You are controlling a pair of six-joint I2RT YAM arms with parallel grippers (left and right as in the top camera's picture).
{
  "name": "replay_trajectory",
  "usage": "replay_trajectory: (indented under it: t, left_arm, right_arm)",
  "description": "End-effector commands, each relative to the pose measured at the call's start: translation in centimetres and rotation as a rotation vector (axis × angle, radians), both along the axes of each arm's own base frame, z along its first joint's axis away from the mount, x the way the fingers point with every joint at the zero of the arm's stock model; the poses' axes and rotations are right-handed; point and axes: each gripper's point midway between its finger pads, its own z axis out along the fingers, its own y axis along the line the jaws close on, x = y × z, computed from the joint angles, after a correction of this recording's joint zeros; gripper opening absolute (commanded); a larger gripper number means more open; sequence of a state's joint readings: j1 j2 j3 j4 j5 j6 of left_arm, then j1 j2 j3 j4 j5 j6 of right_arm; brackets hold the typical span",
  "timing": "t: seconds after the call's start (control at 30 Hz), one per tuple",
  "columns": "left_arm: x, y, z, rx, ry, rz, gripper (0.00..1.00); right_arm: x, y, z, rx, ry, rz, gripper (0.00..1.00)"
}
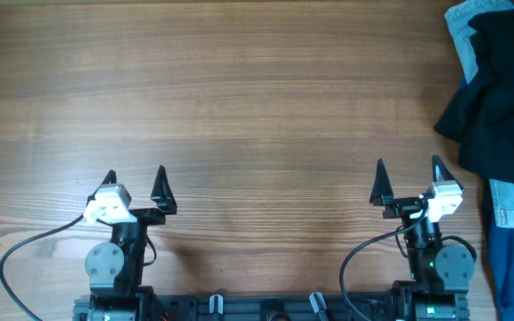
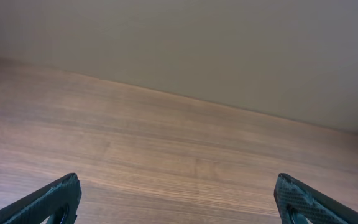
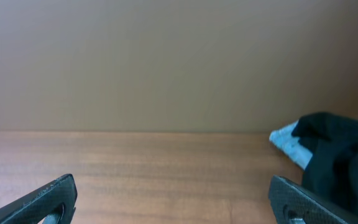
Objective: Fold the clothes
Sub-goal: 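Reach the right gripper toward the black shorts on the clothes pile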
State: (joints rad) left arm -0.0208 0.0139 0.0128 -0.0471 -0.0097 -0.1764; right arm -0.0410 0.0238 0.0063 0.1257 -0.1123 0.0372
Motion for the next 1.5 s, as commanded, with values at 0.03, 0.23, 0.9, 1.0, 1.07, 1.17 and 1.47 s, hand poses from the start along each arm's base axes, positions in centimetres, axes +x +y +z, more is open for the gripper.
replay_trajectory:
  t: [0.03, 0.23, 0.9, 1.0, 1.07, 1.17, 1.47]
  left_arm:
    - [0.0, -0.9, 0.3, 0.010, -0.018, -0.051, 1.00]
    - [-0.2, -0.9, 2.7, 0.010, -0.079, -0.048, 1.00]
    - [5.9, -2.3, 9.9, -0.003, 0.316, -0.124, 1.00]
    - [7.1, -2.3, 10.2, -0.005, 0.418, -0.124, 1.00]
    - [7.7, -2.4, 10.5, -0.006, 0.456, -0.124, 1.00]
    - [8.5, -2.5, 10.3, -0.011, 0.512, -0.131, 1.00]
    - [8.6, -7.0, 3.9, -0.162, 0.783, -0.388, 1.00]
  right_arm:
    - [-0.2, 0.3, 0.8, 0.015, -0.033, 0.018, 1.00]
    - [-0.3, 0.3, 1.5, 0.014, -0.057, 0.018, 1.00]
    - [2.8, 1.8, 13.1, 0.003, -0.006, 0.116, 1.00]
    - [4.9, 1.9, 14.3, 0.010, 0.078, 0.130, 1.00]
    - [6.1, 1.9, 14.5, 0.015, 0.136, 0.130, 1.00]
    - [8.4, 2.0, 14.4, 0.025, 0.238, 0.143, 1.00]
    - [12.8, 3.0, 9.4, 0.056, 0.574, 0.217, 1.00]
